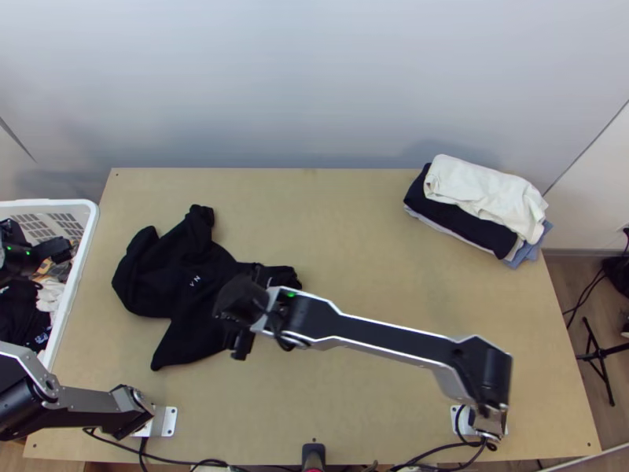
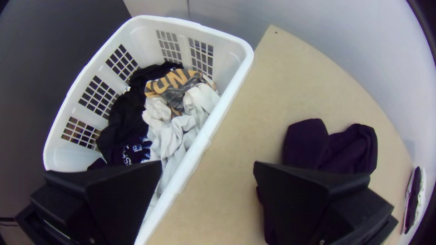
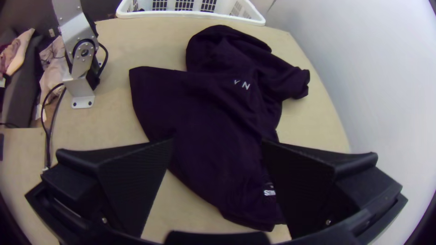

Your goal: Fold the t-shirt

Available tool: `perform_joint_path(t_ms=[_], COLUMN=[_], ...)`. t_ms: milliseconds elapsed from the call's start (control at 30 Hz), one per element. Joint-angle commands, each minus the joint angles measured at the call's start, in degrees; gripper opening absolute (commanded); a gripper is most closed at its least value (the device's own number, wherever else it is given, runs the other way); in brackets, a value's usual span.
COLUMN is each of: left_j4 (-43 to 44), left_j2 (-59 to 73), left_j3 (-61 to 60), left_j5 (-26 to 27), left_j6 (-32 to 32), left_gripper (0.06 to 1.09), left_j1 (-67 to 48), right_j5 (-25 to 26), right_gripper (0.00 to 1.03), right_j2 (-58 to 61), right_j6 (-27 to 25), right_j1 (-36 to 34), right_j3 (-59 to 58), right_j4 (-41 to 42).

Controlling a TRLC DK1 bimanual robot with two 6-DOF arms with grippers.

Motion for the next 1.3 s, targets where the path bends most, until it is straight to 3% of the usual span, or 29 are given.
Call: perform_joint_path(t_ms=[0, 267, 1267], left_j4=[2.32, 3.02, 5.13], left_j2=[-0.20, -0.20, -0.55], left_j3=[-2.22, -3.72, -6.70], left_j5=[0.05, 0.05, -0.39], left_j6=[0.01, -0.34, -1.05], left_gripper=[1.04, 1.04, 1.04], left_j1=[-0.17, -0.17, -0.44], right_j5=[-2.89, -3.24, -3.15], right_gripper=[0.81, 0.81, 0.81], right_j2=[5.31, 7.51, 14.71], right_j6=[4.97, 7.78, 6.11], right_j1=[1.38, 2.00, 2.26], right_j3=[3.90, 3.46, 5.48], right_j4=[-1.57, -1.83, 2.48])
